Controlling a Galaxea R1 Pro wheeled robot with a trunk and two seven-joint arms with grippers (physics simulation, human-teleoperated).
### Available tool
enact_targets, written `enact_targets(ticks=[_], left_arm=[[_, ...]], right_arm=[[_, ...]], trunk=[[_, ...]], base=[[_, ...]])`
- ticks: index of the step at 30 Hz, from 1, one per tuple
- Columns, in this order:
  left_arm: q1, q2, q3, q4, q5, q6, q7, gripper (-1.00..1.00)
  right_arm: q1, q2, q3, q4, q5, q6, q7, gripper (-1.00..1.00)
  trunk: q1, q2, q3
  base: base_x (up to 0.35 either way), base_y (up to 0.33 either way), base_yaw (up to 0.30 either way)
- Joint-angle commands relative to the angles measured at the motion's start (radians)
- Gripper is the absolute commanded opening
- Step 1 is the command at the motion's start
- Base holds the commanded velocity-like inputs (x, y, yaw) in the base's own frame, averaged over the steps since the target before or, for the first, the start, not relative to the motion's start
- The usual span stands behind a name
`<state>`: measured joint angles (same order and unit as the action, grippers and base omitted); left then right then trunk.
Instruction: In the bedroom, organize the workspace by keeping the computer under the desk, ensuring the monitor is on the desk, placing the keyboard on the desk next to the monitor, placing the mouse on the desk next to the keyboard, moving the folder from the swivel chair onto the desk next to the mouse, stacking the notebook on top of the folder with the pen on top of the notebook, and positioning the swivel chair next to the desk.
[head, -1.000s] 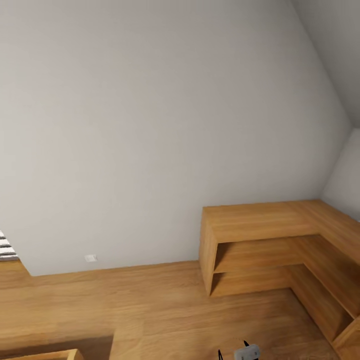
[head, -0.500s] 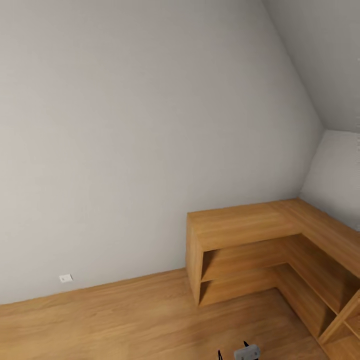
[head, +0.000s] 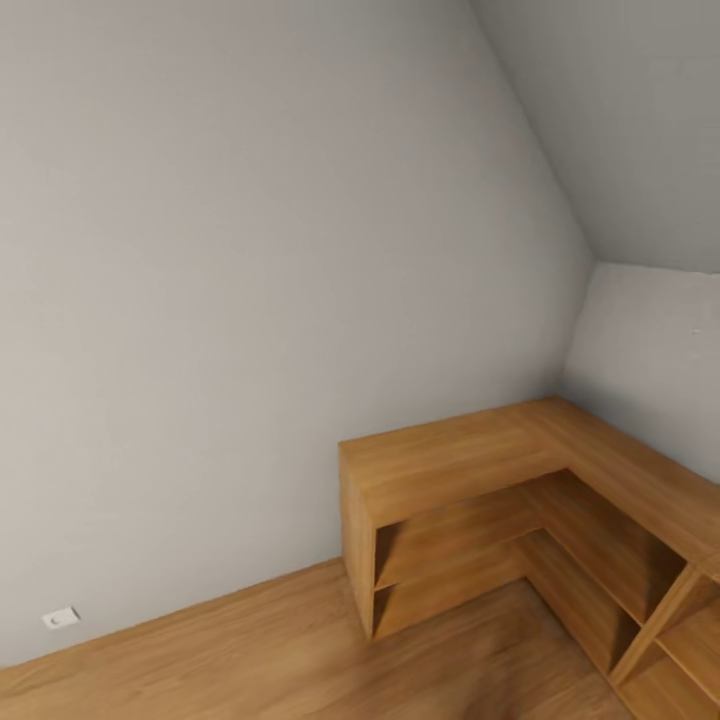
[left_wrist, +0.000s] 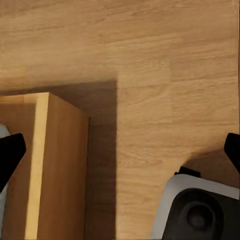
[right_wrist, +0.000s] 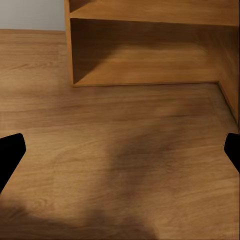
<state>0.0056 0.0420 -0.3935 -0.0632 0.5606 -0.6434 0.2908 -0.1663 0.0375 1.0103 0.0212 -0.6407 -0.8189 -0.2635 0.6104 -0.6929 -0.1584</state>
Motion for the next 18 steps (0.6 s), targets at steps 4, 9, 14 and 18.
enact_targets(ticks=[4, 9, 14, 18], left_arm=[[0.001, -0.001, -0.01, 0.028, 0.004, -0.107, -0.003, 1.0], [0.003, 0.007, -0.007, 0.04, 0.007, -0.154, -0.115, 1.0], [0.003, 0.011, -0.005, 0.043, 0.011, -0.165, -0.228, 1.0], [0.004, 0.001, -0.004, 0.043, 0.011, -0.165, -0.244, 1.0]], right_arm=[[0.046, -0.006, 0.009, 0.003, -0.005, -0.099, -0.01, 1.0], [0.1, -0.01, 0.009, 0.003, -0.067, -0.203, -0.012, 1.0], [0.121, -0.003, 0.012, 0.003, -0.174, -0.228, -0.01, 1.0], [0.124, 0.003, 0.014, 0.003, -0.194, -0.228, -0.007, 1.0]], trunk=[[0.001, -0.001, 0.001], [0.001, -0.001, 0.005], [0.001, -0.001, 0.008], [0.001, -0.001, 0.009]], base=[[0.112, 0.0, -0.254], [0.036, 0.0, -0.261], [0.005, 0.0, -0.271], [0.001, 0.0, -0.275]])
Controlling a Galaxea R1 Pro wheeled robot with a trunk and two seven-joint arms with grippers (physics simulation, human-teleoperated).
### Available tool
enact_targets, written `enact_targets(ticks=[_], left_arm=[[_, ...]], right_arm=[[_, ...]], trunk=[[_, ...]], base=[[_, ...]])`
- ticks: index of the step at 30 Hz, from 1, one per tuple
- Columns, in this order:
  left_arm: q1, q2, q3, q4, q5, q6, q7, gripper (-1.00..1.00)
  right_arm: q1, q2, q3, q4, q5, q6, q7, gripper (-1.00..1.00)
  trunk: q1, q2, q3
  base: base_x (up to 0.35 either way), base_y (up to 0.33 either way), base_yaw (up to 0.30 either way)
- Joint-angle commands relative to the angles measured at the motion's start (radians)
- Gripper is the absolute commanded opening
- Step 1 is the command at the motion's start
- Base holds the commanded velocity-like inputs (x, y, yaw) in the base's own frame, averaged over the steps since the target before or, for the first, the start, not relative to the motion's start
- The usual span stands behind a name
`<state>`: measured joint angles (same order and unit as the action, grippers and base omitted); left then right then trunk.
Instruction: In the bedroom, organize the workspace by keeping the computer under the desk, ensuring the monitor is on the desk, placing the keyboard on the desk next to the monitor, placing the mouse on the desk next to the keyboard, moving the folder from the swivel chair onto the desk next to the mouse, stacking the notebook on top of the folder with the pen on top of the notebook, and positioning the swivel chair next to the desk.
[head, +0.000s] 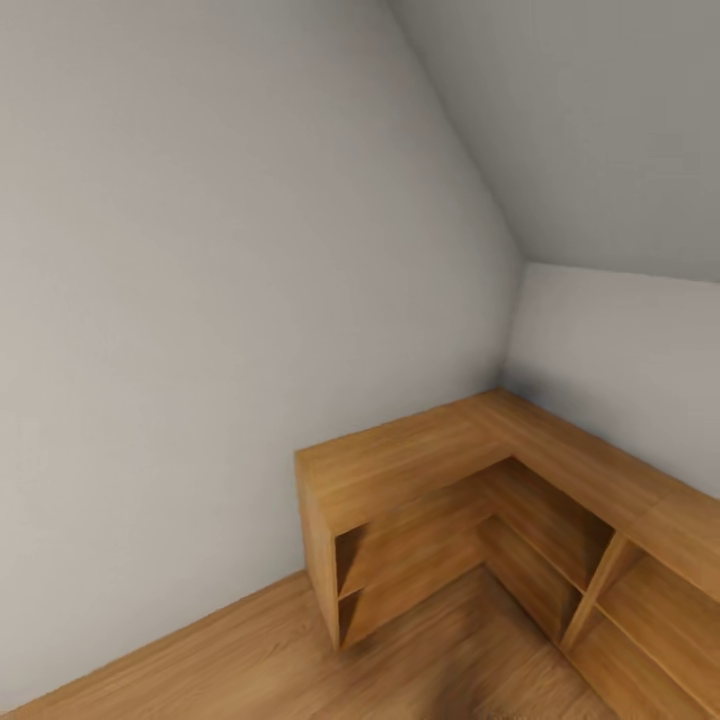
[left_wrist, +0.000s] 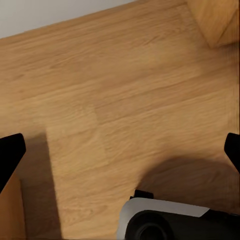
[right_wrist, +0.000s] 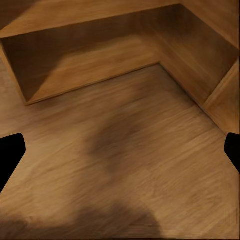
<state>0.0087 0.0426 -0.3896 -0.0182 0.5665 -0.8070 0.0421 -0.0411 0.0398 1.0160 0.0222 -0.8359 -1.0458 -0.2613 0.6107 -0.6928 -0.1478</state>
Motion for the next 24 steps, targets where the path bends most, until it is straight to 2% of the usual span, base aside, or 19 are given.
enact_targets(ticks=[1, 12, 18, 24], left_arm=[[0.0, -0.003, -0.008, -0.002, 0.005, -0.001, 0.001, 1.0], [0.001, -0.011, -0.008, -0.002, 0.006, -0.006, -0.005, 1.0], [0.001, -0.012, -0.008, -0.002, 0.006, -0.013, -0.005, 1.0], [0.011, -0.012, -0.008, -0.002, 0.005, -0.061, -0.006, 1.0]], right_arm=[[0.0, 0.004, 0.008, 0.002, -0.002, -0.001, -0.009, 1.0], [0.008, 0.028, 0.01, 0.002, -0.006, -0.001, -0.006, 1.0], [0.009, 0.031, 0.011, 0.002, -0.005, -0.001, -0.006, 1.0], [0.009, 0.032, 0.012, 0.002, -0.005, -0.001, -0.006, 1.0]], trunk=[[0.0, -0.001, -0.001], [0.0, -0.001, -0.001], [0.0, -0.001, 0.0], [0.0, -0.001, 0.0]], base=[[0.001, 0.0, -0.28], [0.0, 0.0, -0.289], [0.0, 0.0, -0.295], [0.0, 0.0, -0.296]])
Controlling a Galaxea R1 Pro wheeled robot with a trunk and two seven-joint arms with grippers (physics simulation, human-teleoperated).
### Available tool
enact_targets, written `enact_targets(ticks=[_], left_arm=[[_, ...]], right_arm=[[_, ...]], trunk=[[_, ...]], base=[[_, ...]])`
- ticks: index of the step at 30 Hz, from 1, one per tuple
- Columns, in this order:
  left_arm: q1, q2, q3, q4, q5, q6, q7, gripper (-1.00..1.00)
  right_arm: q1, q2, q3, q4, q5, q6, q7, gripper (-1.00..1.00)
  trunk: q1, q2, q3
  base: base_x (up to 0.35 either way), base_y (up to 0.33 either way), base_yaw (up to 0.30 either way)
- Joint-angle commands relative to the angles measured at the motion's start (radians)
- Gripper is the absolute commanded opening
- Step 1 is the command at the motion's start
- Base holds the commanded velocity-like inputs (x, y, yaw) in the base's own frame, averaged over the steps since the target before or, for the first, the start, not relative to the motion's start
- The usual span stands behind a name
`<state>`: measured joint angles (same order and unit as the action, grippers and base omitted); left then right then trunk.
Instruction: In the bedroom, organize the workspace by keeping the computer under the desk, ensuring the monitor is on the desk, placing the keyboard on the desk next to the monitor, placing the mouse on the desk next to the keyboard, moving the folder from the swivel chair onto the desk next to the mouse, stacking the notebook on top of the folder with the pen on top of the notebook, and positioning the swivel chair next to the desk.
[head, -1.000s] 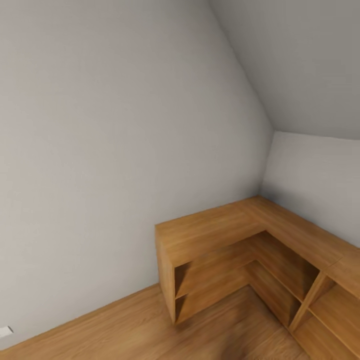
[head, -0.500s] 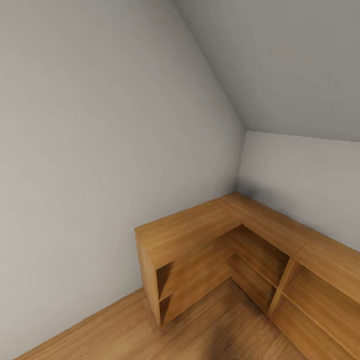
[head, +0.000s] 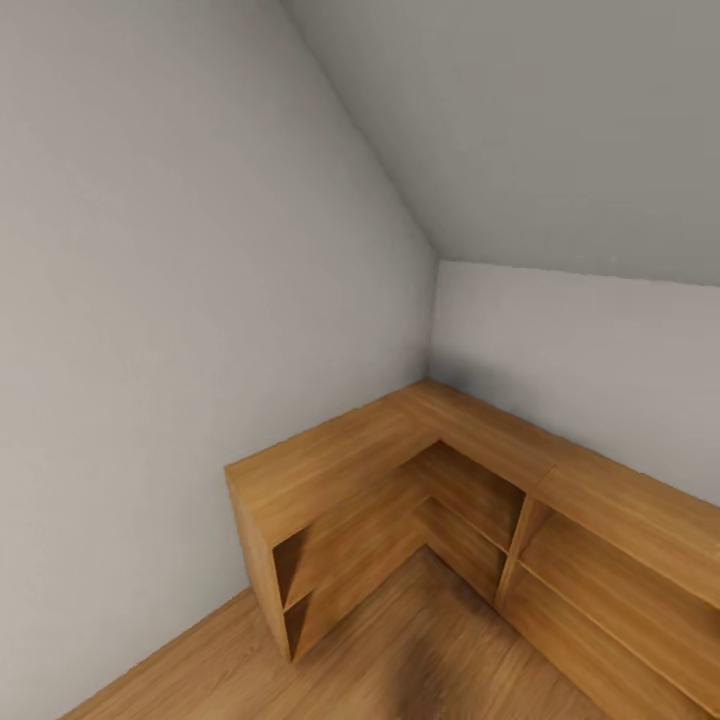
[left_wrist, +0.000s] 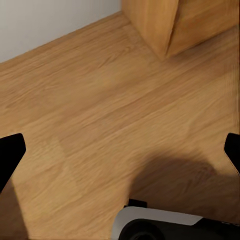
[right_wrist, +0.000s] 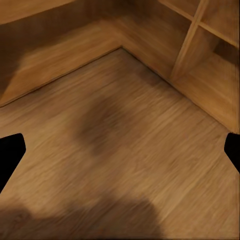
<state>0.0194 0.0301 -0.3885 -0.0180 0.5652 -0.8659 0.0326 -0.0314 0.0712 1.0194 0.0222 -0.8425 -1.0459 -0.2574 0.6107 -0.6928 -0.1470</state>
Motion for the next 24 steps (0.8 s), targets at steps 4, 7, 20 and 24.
enact_targets(ticks=[4, 7, 20, 24], left_arm=[[0.012, 0.0, -0.009, -0.002, 0.006, -0.045, 0.003, 1.0], [0.017, 0.0, -0.009, -0.002, 0.005, -0.077, 0.003, 1.0], [0.019, 0.001, -0.009, -0.002, 0.007, -0.085, 0.007, 1.0], [0.02, 0.001, -0.008, -0.002, 0.007, -0.085, 0.007, 1.0]], right_arm=[[-0.001, 0.001, 0.008, 0.002, 0.002, -0.001, -0.009, 1.0], [-0.001, 0.002, 0.008, 0.002, 0.002, -0.001, -0.008, 1.0], [-0.001, 0.002, 0.008, 0.002, 0.002, -0.001, -0.008, 1.0], [-0.001, 0.002, 0.008, 0.002, 0.002, -0.001, -0.009, 1.0]], trunk=[[0.0, -0.001, -0.001], [0.0, -0.001, -0.001], [0.0, -0.001, -0.001], [0.0, -0.001, -0.001]], base=[[0.0, 0.0, -0.296], [0.0, 0.0, -0.297], [0.0, 0.002, -0.297], [0.0, 0.12, -0.297]])
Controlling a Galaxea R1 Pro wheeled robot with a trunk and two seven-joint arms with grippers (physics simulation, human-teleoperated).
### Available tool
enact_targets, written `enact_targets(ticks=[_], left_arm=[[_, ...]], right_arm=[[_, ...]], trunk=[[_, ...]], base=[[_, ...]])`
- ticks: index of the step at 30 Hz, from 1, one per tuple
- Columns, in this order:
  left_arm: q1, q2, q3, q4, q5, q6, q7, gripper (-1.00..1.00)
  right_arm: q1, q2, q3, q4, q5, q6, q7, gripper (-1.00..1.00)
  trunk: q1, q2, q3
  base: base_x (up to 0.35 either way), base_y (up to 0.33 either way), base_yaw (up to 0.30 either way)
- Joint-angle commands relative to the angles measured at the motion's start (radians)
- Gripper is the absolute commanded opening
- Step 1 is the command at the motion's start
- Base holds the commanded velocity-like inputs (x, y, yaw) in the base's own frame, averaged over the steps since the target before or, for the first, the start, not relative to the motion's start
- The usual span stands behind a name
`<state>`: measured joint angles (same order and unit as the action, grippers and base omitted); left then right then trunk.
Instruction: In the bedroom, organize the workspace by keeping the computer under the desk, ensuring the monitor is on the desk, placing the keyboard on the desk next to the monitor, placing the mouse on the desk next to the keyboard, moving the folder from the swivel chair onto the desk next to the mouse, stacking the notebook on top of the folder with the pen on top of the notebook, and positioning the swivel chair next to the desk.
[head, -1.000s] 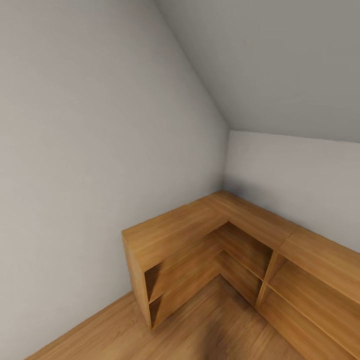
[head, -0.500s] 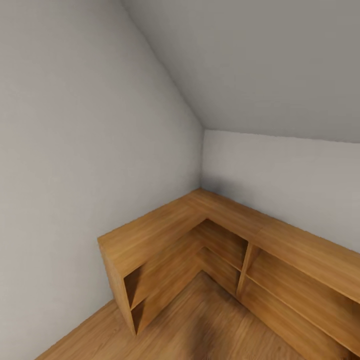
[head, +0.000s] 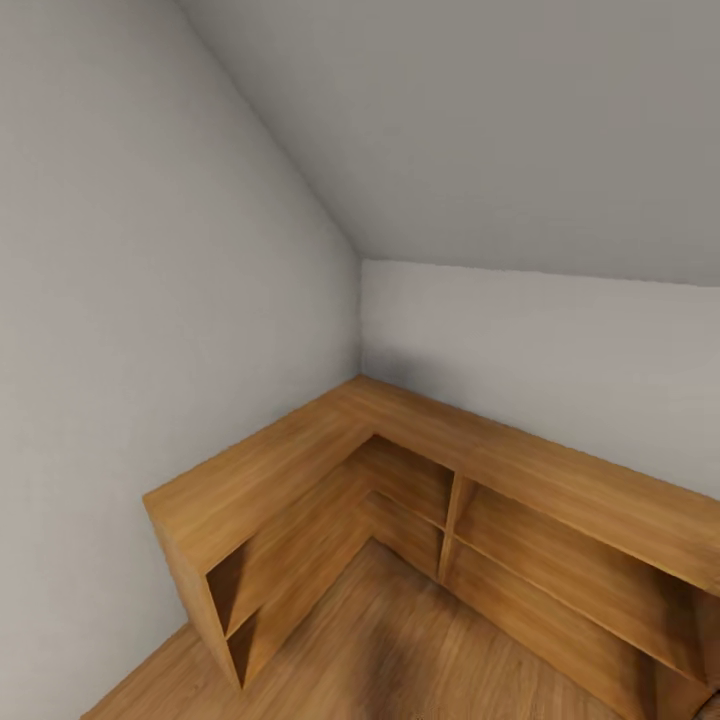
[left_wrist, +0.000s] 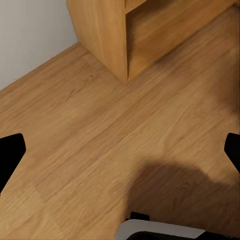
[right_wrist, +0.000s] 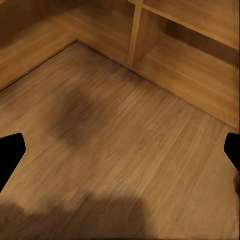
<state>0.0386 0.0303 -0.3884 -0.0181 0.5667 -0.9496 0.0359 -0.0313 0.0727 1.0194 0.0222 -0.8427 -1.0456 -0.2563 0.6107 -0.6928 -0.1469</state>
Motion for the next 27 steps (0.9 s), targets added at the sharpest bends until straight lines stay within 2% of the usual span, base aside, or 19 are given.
enact_targets(ticks=[1, 12, 27], left_arm=[[0.0, 0.0, -0.008, -0.002, 0.005, -0.001, 0.004, 1.0], [0.001, 0.0, -0.008, -0.002, 0.005, 0.001, 0.003, 1.0], [0.001, 0.0, -0.008, -0.002, 0.004, 0.005, 0.002, 1.0]], right_arm=[[-0.001, 0.001, 0.008, 0.002, 0.002, -0.002, -0.01, 1.0], [-0.001, 0.001, 0.008, 0.002, 0.001, -0.002, -0.011, 1.0], [-0.001, 0.001, 0.008, 0.002, -0.002, -0.002, -0.014, 1.0]], trunk=[[0.0, -0.001, -0.001], [0.0, -0.001, -0.001], [0.0, -0.001, -0.001]], base=[[0.0, 0.202, -0.297], [0.018, 0.272, -0.297], [0.035, 0.017, -0.297]])
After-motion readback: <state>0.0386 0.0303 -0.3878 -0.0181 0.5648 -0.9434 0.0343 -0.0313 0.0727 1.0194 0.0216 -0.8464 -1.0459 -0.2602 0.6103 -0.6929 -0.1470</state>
